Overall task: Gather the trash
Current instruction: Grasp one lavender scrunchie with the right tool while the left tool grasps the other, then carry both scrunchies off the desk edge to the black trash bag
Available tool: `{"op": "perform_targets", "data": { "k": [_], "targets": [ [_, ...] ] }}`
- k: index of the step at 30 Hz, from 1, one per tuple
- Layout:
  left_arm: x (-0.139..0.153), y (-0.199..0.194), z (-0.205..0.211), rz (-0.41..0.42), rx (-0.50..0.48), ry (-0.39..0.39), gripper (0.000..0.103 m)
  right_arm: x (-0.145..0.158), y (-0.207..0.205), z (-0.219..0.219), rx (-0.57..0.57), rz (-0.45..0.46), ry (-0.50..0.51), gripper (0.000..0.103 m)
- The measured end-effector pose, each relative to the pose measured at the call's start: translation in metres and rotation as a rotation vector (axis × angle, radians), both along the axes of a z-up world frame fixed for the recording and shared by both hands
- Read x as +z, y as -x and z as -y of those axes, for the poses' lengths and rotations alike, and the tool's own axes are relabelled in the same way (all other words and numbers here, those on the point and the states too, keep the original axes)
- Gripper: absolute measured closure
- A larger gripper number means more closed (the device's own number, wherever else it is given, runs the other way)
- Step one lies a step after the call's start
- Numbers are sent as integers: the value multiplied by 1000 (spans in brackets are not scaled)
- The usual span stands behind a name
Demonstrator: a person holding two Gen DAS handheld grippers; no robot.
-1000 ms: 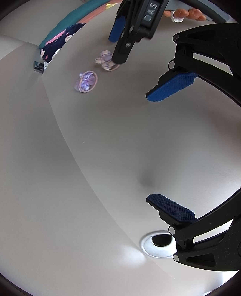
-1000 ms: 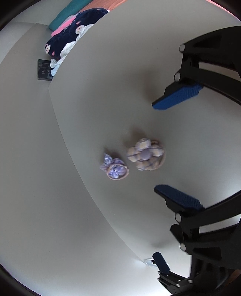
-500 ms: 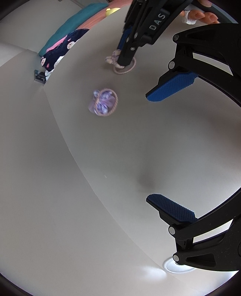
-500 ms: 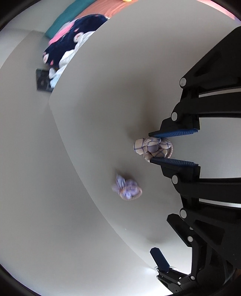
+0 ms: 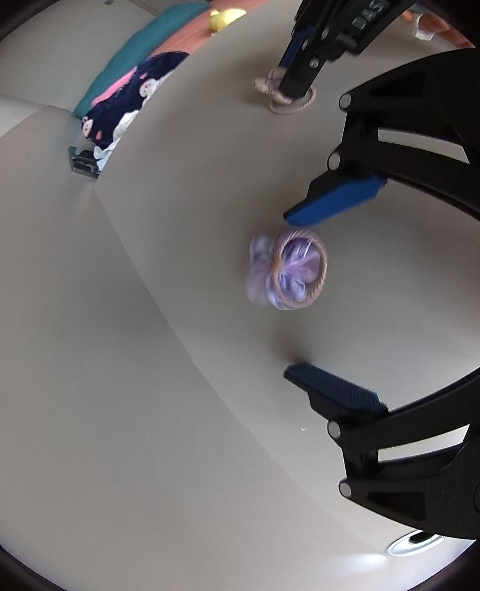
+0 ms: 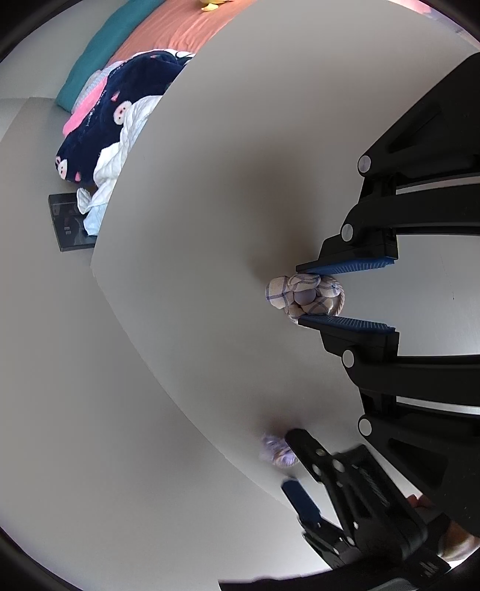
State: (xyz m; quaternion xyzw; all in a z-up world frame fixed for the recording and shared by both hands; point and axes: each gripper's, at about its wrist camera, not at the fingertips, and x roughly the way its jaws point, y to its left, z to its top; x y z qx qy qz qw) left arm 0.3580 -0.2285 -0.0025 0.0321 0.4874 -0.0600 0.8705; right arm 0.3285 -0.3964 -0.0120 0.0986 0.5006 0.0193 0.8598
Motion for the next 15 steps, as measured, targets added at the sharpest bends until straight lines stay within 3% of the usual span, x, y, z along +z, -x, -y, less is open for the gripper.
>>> {"op": "perform_targets", "data": {
  "k": [2,5,15],
  "targets": [
    [3,0,2,19,-20,1,73,0,1,3,-8,1,-9,80],
    [4,0,4,22,-49,-4,86,0,4,4,-13,2,-12,80],
    [21,49,9,26,-99,12,89,5,40,16,-24,-1,-33,80]
  ]
}}
